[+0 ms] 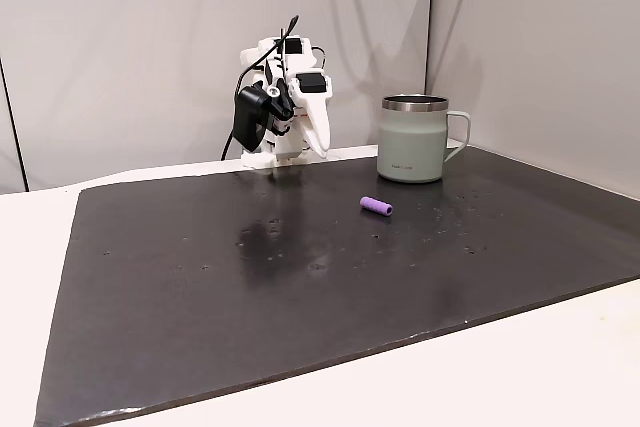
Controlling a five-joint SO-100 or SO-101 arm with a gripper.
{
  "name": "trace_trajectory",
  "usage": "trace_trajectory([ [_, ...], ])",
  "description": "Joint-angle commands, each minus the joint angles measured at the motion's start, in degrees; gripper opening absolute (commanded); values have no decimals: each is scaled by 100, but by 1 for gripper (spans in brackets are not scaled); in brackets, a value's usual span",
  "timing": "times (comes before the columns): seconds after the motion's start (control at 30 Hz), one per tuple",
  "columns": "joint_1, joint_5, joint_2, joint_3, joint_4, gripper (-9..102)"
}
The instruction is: Grasp a pengrip and put it in the cup.
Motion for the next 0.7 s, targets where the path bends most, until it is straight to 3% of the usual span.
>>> trace_trajectory([
  [0.0, -677, -888, 44, -35, -26, 0],
  [0.4, -765, -1002, 44, -35, -18, 0],
  [0.67, -1934, -2188, 35, -536, 668, 0],
])
